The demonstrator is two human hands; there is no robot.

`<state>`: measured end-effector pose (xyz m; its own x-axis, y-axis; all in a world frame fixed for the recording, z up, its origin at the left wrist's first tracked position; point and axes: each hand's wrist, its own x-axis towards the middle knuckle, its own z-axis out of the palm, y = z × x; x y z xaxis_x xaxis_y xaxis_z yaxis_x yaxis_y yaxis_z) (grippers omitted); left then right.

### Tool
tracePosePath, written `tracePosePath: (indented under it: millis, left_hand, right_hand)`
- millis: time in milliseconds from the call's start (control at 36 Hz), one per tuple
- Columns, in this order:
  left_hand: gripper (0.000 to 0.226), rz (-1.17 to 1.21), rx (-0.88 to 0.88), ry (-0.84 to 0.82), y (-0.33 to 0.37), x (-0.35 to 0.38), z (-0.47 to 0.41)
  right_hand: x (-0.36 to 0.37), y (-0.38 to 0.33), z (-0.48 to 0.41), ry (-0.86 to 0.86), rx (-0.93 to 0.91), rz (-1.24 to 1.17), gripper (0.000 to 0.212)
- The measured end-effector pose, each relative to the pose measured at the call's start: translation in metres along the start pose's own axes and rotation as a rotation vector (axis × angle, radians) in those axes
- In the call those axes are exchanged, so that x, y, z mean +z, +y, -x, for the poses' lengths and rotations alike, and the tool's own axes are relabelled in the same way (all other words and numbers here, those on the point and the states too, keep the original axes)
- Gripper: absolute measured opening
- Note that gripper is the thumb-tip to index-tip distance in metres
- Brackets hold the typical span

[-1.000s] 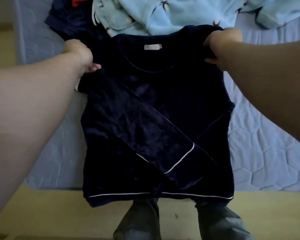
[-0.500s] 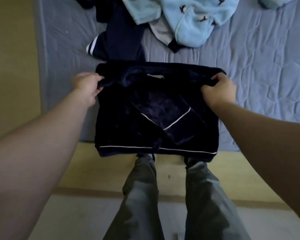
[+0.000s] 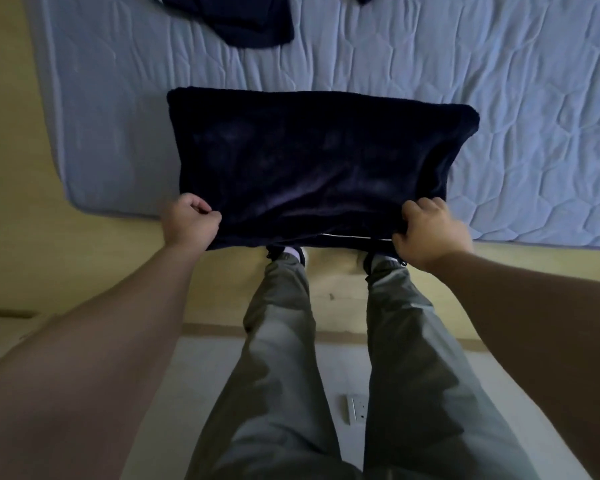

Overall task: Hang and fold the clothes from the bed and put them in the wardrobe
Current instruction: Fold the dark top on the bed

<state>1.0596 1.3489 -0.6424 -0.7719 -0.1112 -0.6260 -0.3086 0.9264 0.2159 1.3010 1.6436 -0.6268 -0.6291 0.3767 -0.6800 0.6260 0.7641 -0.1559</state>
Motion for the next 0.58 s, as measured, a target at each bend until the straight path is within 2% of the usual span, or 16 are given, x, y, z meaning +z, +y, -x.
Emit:
tracePosePath:
  millis: [278, 361, 444, 500, 583]
  left_hand:
    - [0.014, -0.229, 0.038, -0.048, -0.03, 0.021, 0.002]
    - [0.012, -0.352, 0.051, -0.115, -0.033, 0.027, 0.001]
    - [0.033, -0.488, -0.035, -0.225, -0.029, 0.026, -0.003]
    - [0.042, -0.48, -0.091, -0.199, -0.021, 0.022, -0.007]
    - [0.051, -0.397, -0.043, -0.036, 0.0, 0.014, -0.018]
  right_hand:
    - [0.024, -0.011, 0.013, -0.227, -0.022, 0.126, 0.039]
    - [0.029, -0.016, 0.012, -0.312, -0.029, 0.177, 0.043]
    - [0.031, -0.019, 0.009, -0.387, -0.058, 0.241, 0.044]
    - [0.028, -0.02, 0.004, -0.304, -0.047, 0.2, 0.04]
    - [0.017, -0.021, -0.014, -0.03, 0.027, 0.095, 0.036]
